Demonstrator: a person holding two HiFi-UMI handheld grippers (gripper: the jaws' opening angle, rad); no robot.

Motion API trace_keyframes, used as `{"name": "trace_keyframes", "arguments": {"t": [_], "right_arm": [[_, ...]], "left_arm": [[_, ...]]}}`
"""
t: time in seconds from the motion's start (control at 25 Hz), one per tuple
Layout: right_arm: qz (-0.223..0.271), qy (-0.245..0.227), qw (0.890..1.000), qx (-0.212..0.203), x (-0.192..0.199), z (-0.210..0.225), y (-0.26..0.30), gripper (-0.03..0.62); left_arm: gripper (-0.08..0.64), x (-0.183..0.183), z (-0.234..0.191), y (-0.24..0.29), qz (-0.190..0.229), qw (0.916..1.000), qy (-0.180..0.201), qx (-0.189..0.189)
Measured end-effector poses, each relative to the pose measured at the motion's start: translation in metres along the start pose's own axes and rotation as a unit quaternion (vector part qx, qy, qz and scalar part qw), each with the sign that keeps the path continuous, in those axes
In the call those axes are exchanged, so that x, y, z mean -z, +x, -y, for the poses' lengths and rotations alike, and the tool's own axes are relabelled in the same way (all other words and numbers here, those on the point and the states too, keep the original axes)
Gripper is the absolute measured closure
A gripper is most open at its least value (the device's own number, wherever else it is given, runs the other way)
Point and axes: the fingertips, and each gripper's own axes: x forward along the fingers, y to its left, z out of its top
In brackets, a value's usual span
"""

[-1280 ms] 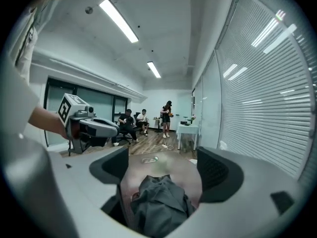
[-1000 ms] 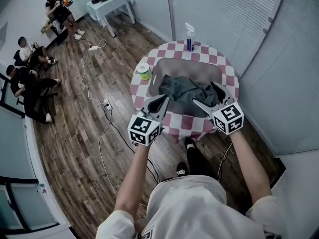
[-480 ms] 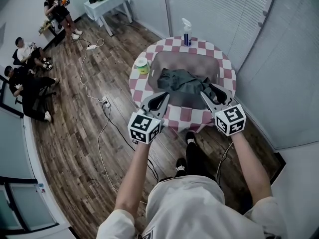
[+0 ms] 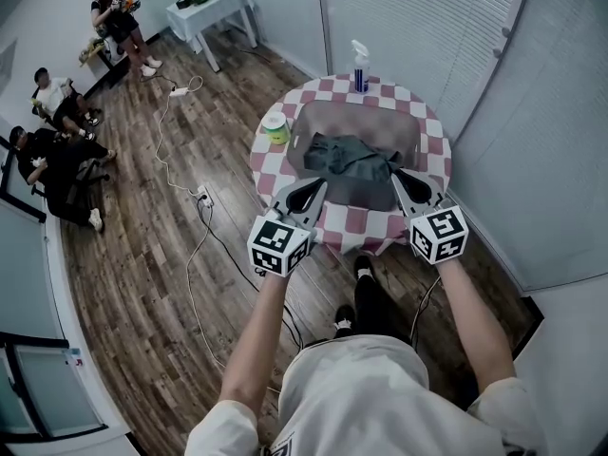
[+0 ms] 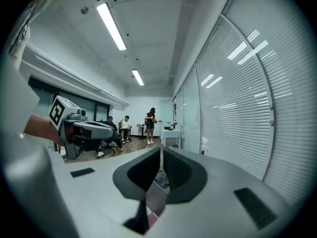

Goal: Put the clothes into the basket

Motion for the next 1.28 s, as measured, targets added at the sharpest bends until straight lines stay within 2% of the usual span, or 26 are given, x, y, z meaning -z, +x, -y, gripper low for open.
{"name": "trace_keyframes", "arguments": {"t": [0.32, 0.8, 1.28], "right_arm": [[-0.006, -0.006, 1.000, -0.007, 0.001, 0.001, 0.005, 0.568], [-0.015, 0.002, 1.000, 0.005, 0.005, 0.000, 0.002, 0.572], [-0.028, -0.001, 1.000, -0.009, 0.007, -0.012, 0.017, 0.572]], "left_arm": [[0.546, 0.001, 0.004, 0.006, 0.003, 1.0000, 0.002, 0.002], [0.546, 0.002, 0.008, 0.008, 0.005, 0.9998, 0.000, 0.018], [0.546, 0.001, 0.002, 0.003, 0.008, 0.9997, -0.002, 0.022]]}}
